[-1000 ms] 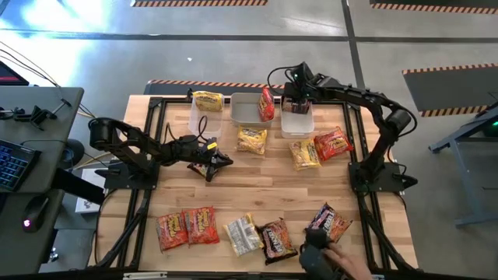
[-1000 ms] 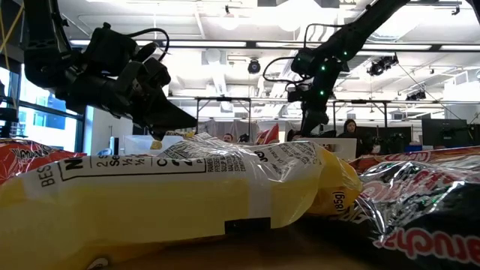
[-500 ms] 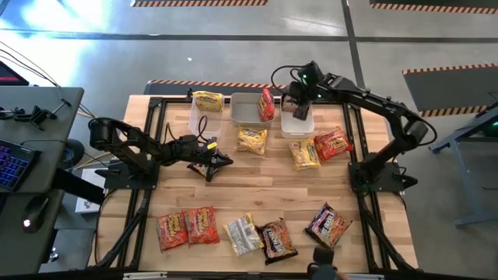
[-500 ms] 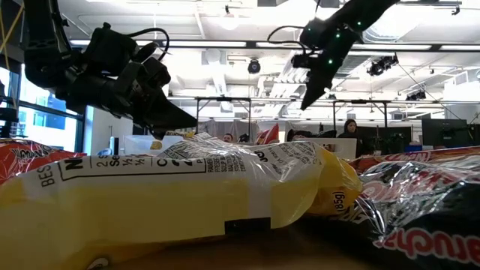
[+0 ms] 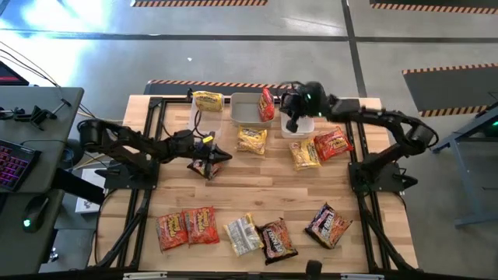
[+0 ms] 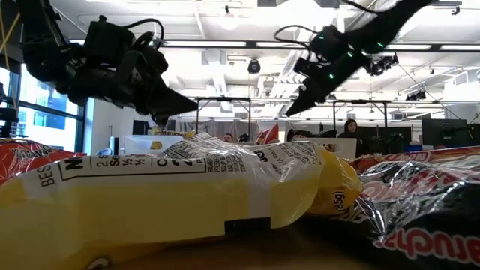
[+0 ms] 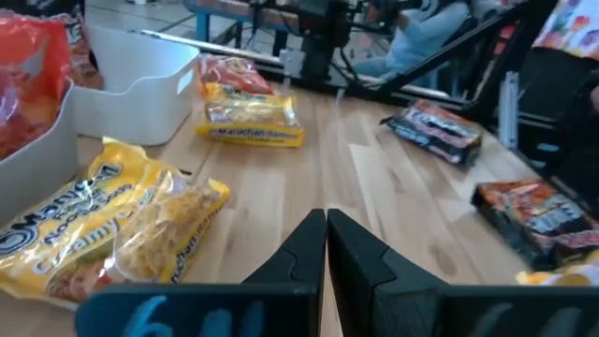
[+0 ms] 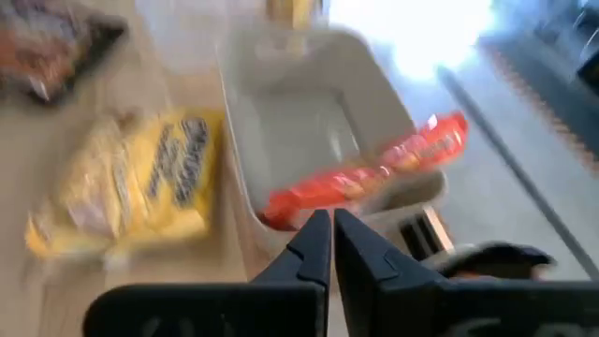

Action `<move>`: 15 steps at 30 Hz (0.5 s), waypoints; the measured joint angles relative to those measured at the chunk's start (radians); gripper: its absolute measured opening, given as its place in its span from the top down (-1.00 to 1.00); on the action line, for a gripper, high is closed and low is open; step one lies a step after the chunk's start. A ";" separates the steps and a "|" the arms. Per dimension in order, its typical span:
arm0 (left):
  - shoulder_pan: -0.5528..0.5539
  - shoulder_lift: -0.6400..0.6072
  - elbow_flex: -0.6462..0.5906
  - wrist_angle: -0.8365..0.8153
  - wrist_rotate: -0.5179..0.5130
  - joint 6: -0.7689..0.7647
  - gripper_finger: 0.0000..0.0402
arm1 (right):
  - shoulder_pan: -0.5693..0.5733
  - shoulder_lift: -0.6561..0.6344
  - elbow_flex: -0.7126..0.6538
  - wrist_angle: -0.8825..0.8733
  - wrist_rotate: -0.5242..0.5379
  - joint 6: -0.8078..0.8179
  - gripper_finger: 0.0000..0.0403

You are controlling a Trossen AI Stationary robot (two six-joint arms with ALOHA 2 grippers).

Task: Sort Maruchan noodles
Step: Put the bottom right orange noodle pack into the gray bin

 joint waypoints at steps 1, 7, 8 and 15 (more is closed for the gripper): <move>0.007 -0.016 0.000 -0.025 0.011 0.000 0.96 | 0.011 -0.014 -0.060 0.121 -0.001 0.027 1.00; 0.033 -0.067 0.011 -0.159 0.018 -0.002 0.96 | 0.082 -0.103 -0.305 0.633 0.047 0.135 1.00; 0.033 -0.073 0.020 -0.198 0.017 -0.008 0.96 | 0.091 -0.118 -0.324 0.665 0.047 0.154 1.00; -0.002 -0.079 0.145 -0.538 0.016 0.044 0.93 | 0.160 -0.181 -0.387 0.667 0.038 0.190 1.00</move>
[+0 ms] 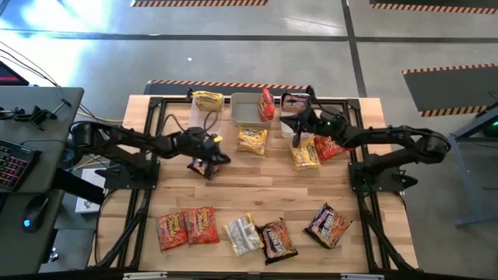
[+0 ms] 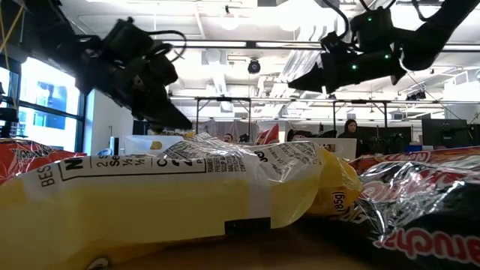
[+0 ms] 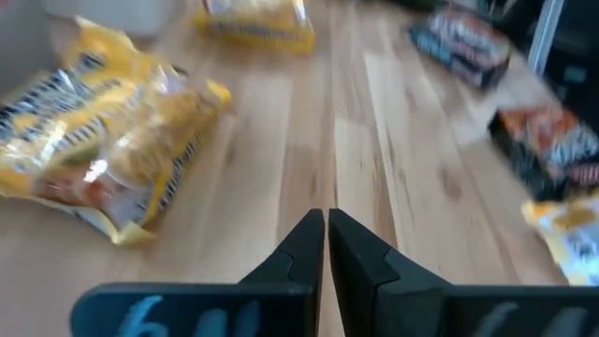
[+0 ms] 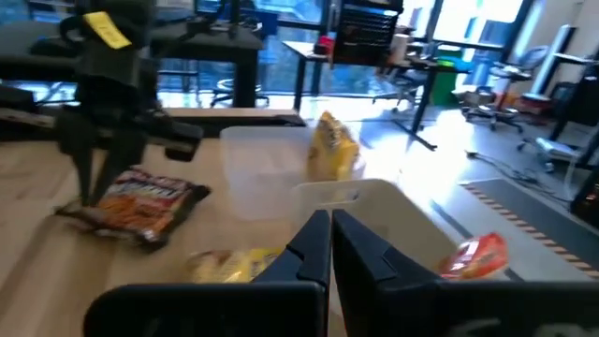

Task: Sort Maruchan noodles
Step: Put the bottom right orange noodle pack into the gray bin

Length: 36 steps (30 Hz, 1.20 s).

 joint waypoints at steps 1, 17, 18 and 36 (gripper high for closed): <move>-0.007 0.000 0.025 -0.055 0.000 0.018 0.91 | 0.009 0.001 -0.001 -0.004 0.000 0.002 1.00; -0.218 0.003 0.165 -0.653 0.274 -0.144 0.48 | 0.125 0.001 -0.001 -0.040 0.001 -0.036 1.00; -0.236 0.003 0.165 -0.653 0.274 -0.166 0.44 | 0.129 0.001 -0.001 -0.040 0.001 -0.036 1.00; -0.345 0.145 0.165 -0.556 0.328 -0.380 -0.09 | 0.139 0.002 -0.002 -0.053 0.001 -0.037 1.00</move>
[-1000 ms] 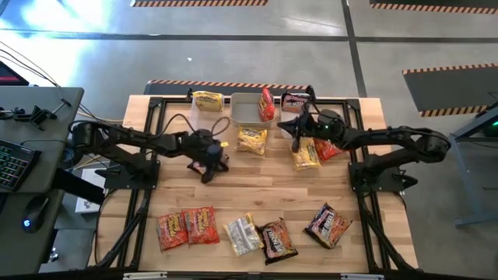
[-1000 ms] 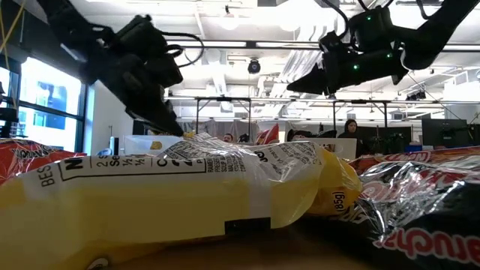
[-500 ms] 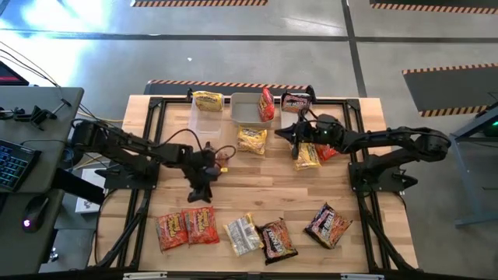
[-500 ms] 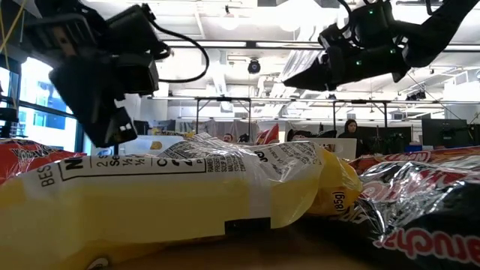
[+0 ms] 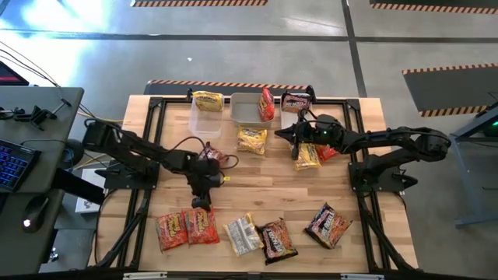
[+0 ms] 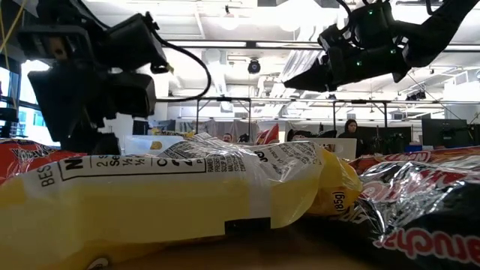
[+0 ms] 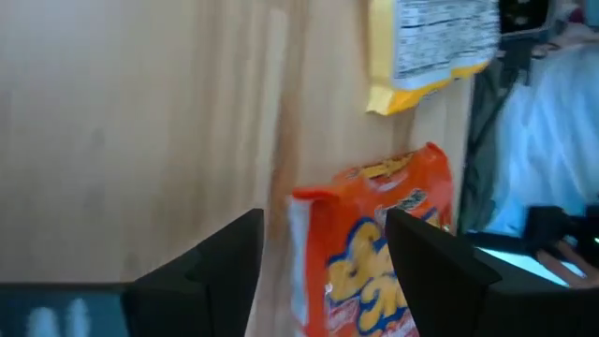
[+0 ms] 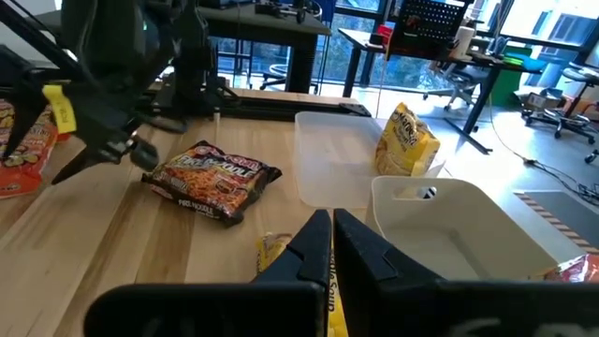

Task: Sort Maruchan noodles
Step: Put the bottom right orange noodle pack into the gray bin

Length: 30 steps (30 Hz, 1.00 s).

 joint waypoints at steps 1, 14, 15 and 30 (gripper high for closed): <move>-0.005 0.015 0.000 0.028 0.012 -0.003 -0.09 | 0.000 0.000 0.000 0.000 0.000 0.001 1.00; -0.066 0.107 0.002 0.103 0.054 0.020 0.11 | 0.000 0.000 0.000 -0.029 0.000 0.001 1.00; -0.068 0.107 0.001 0.103 0.056 0.027 0.17 | 0.000 0.000 0.000 -0.029 0.000 0.001 1.00; -0.065 0.093 0.000 0.092 0.143 0.161 0.96 | 0.000 0.000 0.010 -0.007 0.000 0.001 1.00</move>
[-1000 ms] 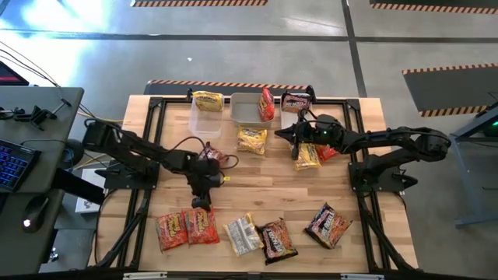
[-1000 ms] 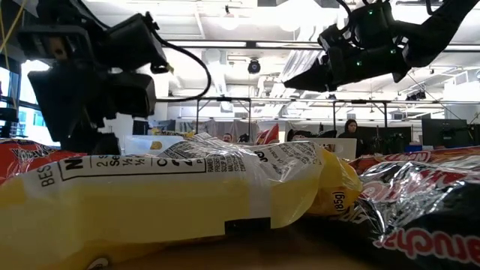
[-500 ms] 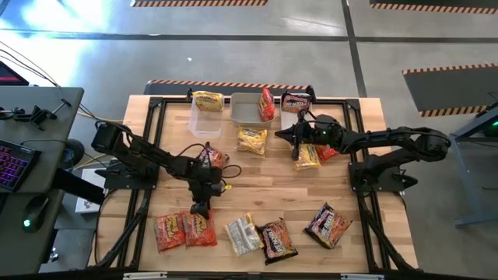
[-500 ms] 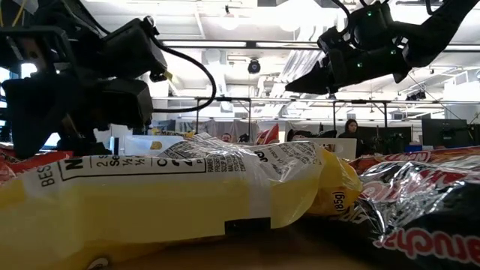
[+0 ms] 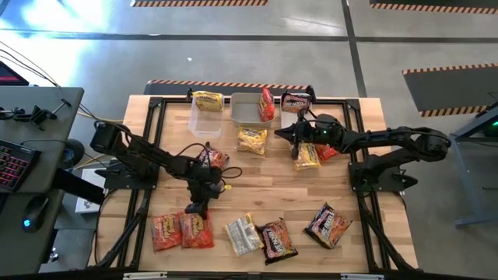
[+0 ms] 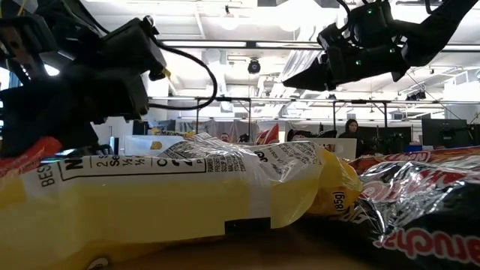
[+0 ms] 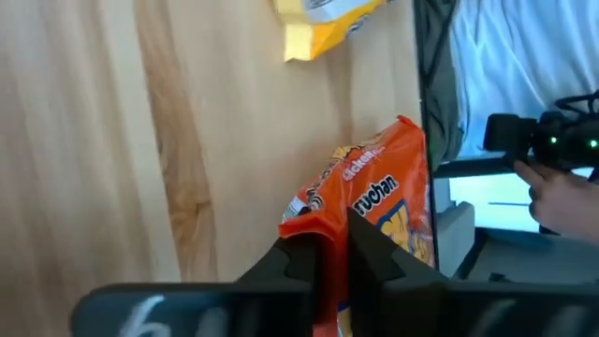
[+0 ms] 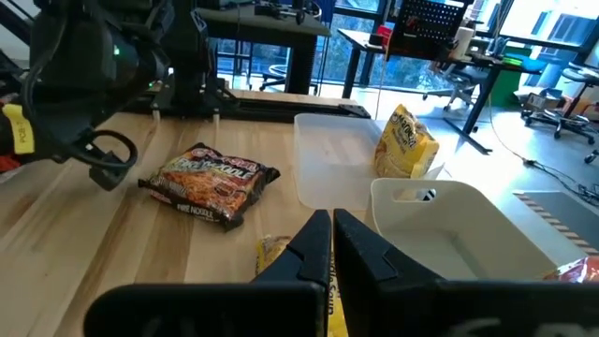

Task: Sort Maruchan noodles
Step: Put the bottom right orange noodle pack into the gray bin

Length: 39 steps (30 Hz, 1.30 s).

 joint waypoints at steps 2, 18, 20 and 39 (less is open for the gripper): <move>0.007 -0.016 0.000 -0.006 0.000 0.016 0.97 | 0.001 0.000 0.000 0.000 0.000 0.013 1.00; 0.191 -0.249 0.000 0.044 -0.288 0.211 0.95 | 0.138 0.000 0.001 -0.024 0.031 0.283 0.22; 0.213 -0.262 0.000 0.103 -0.352 0.232 0.95 | 0.159 0.001 0.001 -0.027 0.065 0.340 0.07; 0.314 -0.265 0.000 0.346 -0.613 0.312 0.95 | 0.235 0.380 0.629 -0.743 -0.060 0.506 -0.30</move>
